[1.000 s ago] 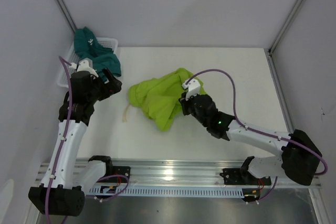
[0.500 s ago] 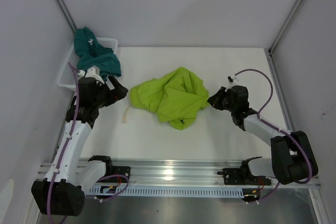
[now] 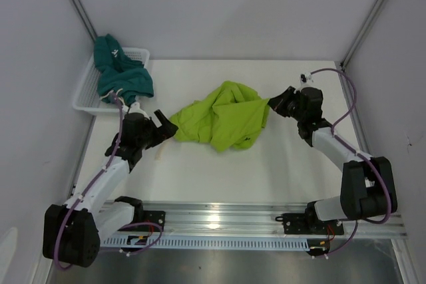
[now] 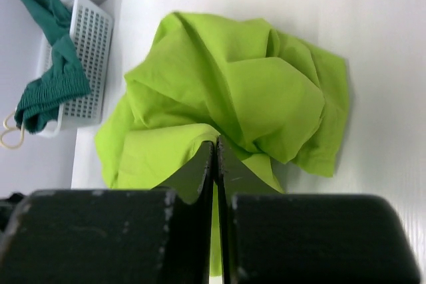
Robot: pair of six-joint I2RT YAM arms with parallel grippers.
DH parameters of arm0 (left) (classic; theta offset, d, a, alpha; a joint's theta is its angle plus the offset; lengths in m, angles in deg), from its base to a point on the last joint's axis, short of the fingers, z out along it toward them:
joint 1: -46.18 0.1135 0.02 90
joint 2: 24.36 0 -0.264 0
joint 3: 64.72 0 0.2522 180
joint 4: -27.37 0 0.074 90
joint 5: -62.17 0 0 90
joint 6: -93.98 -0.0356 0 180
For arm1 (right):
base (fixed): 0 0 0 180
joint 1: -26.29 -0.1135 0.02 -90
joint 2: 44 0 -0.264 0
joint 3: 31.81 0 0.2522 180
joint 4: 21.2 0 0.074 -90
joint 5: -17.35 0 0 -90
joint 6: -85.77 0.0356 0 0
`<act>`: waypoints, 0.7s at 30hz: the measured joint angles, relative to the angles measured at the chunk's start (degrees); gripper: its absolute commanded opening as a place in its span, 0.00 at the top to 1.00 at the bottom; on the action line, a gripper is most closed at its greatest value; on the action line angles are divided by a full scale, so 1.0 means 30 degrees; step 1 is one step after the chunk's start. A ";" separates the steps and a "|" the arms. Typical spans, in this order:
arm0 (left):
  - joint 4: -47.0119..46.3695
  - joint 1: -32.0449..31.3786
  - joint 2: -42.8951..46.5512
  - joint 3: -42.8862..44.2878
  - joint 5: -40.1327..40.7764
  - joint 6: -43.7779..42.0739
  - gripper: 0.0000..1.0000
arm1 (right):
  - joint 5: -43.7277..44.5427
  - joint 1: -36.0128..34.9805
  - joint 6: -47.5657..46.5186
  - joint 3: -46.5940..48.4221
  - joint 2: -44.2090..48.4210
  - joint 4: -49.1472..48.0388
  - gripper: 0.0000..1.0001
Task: Fold and stack the shorts
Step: Flatten the shorts out
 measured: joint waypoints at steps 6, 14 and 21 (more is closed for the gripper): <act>-0.2412 -0.1246 -0.0699 -0.1384 0.0750 0.0313 0.01 | 0.0211 0.0546 -0.0036 0.2535 -0.2528 0.0138 1.00; -0.7206 -0.1304 -0.2878 -0.3096 0.0073 0.1268 0.03 | 0.0255 0.0758 -0.0080 0.2557 -0.3016 0.0510 0.99; -1.0550 -0.2616 -0.3155 -0.4590 -0.0036 0.2368 0.09 | 0.0226 0.0809 -0.0131 0.2565 -0.3016 0.0561 0.99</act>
